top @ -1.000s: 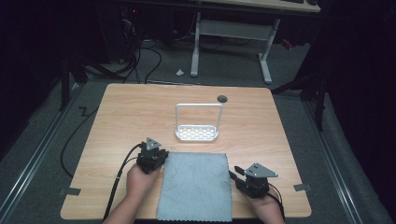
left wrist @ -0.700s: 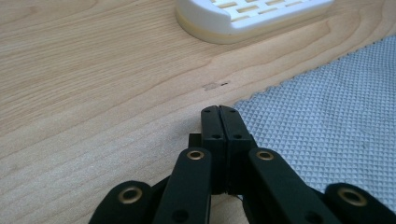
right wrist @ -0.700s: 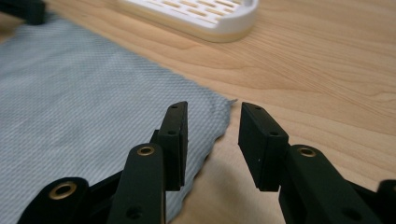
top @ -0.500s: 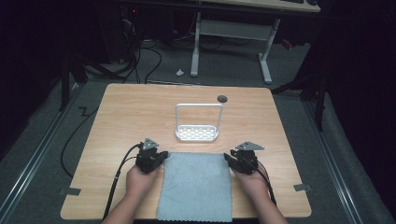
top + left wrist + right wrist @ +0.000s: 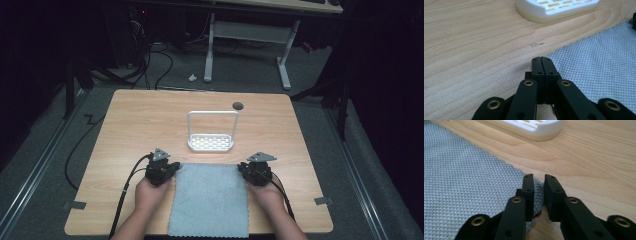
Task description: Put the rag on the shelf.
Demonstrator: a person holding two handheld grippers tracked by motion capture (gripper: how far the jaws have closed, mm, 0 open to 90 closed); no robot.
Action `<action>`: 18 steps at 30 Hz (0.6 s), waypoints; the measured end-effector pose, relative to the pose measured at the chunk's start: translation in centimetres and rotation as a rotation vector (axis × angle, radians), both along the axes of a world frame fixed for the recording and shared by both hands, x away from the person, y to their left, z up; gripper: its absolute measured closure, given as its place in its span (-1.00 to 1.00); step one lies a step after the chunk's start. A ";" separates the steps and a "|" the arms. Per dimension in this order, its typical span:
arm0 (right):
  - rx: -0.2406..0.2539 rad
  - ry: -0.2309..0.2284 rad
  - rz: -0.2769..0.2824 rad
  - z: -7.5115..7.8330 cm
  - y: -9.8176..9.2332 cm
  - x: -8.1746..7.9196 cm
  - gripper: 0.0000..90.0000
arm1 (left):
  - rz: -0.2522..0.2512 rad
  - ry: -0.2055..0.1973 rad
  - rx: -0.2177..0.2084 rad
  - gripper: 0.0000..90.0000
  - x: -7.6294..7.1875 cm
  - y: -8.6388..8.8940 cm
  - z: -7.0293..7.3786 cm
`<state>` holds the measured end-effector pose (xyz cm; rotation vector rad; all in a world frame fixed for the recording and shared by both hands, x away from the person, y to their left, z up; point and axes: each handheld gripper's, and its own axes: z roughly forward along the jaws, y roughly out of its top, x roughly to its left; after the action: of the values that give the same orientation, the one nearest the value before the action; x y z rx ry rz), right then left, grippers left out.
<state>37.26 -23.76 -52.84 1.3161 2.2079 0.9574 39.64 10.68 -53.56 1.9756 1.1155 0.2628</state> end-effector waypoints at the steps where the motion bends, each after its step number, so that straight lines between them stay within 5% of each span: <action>1: 0.003 0.000 0.002 0.0 0.0 0.0 0.92 | 0.000 0.000 0.000 0.99 0.0 0.0 0.0; 11: 0.033 -0.054 0.005 0.6 0.0 -0.4 0.99 | -0.006 -0.010 0.003 1.00 -0.2 -0.1 0.1; 18: 0.054 -0.152 -0.003 1.8 0.2 -1.4 0.99 | 0.009 -0.103 -0.038 1.00 -1.0 0.3 0.6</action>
<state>35.85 -23.57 -51.03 1.2261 2.0790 1.0857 38.62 10.94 -52.96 1.9026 1.0566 0.3417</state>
